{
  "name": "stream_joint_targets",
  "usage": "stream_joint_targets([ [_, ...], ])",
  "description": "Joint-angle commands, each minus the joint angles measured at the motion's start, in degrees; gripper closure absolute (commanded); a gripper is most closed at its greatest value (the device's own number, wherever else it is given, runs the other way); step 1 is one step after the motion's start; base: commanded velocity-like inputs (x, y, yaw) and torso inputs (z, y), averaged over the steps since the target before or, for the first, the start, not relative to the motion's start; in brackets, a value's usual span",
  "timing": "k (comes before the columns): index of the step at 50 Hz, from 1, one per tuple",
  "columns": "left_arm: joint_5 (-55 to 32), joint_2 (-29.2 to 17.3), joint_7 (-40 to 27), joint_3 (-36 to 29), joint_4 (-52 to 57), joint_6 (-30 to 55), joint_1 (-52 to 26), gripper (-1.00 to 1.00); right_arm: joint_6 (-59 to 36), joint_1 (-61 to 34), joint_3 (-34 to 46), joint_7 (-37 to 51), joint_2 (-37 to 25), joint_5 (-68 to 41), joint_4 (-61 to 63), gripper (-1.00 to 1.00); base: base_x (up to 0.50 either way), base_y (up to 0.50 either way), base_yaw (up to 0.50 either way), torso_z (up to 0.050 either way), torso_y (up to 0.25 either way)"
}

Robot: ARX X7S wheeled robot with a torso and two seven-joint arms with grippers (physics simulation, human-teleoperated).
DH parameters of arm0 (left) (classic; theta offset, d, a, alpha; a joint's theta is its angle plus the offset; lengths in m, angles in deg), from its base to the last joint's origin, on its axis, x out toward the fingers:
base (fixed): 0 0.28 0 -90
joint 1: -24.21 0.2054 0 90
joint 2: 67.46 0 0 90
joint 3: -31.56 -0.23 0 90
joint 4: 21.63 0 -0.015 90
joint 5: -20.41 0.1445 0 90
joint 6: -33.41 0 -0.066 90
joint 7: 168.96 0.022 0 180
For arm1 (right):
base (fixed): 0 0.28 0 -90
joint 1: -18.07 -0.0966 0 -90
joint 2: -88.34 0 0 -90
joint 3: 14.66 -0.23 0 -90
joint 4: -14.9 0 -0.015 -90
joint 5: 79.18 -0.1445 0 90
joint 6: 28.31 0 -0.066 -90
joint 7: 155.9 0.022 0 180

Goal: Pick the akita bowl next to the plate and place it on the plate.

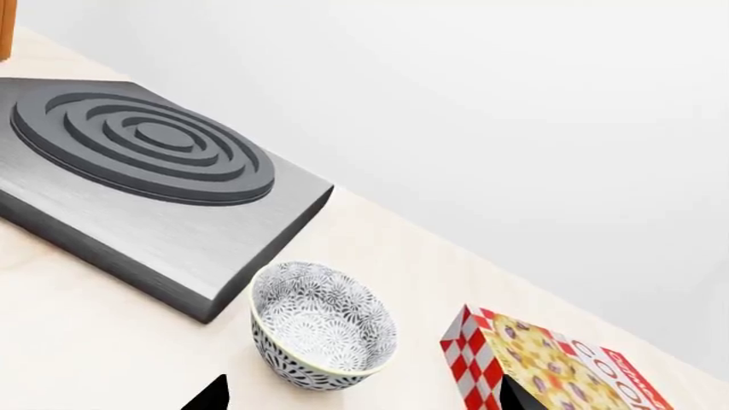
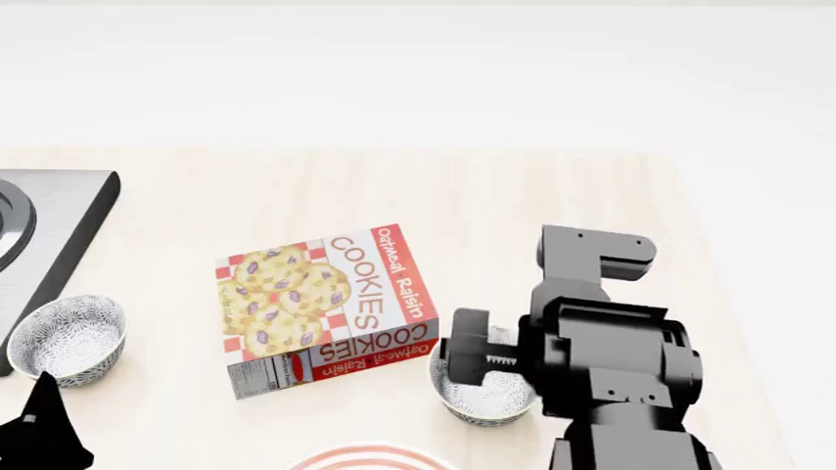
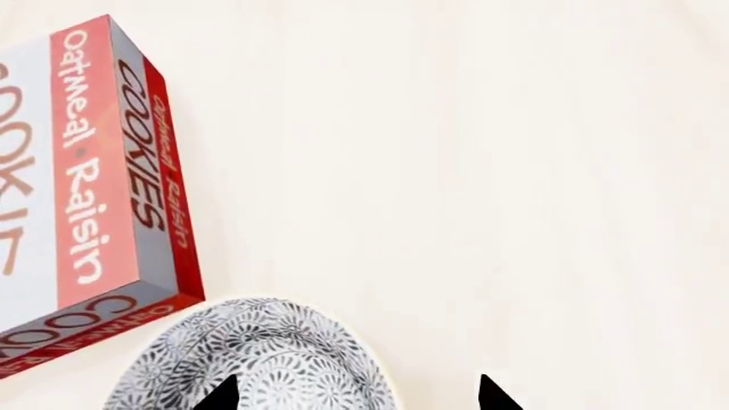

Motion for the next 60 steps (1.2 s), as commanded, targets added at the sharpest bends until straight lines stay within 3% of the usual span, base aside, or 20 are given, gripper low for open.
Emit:
stream_joint_targets([
  [1, -0.07, -0.11, 0.11, -0.21, -0.55, -0.44, -0.11, -1.0, -0.06, 0.86, -3.94, 0.1, -0.1, 0.93, -0.03, -1.0, 0.0, 0.0, 0.0, 0.0, 0.0],
  [49, -1.1, -0.95, -0.82, -1.01, 0.26, -0.61, 0.28, -1.0, -2.5, 2.6, -8.25, -0.12, -0.81, 2.26, -0.03, -1.0, 0.0, 0.0, 0.0, 0.0, 0.0],
  [50, -1.01, -0.94, -0.89, -1.04, 0.35, -0.69, 0.36, -1.0, -2.98, 2.77, -8.79, 0.13, -0.89, 1.96, -0.03, 1.0, 0.0, 0.0, 0.0, 0.0, 0.0],
  [60, -1.14, -1.02, -0.88, -1.23, 0.05, -0.89, 0.3, -1.0, -0.68, 2.6, -9.06, 2.15, -1.17, 2.4, -0.03, 1.0, 0.0, 0.0, 0.0, 0.0, 0.0],
])
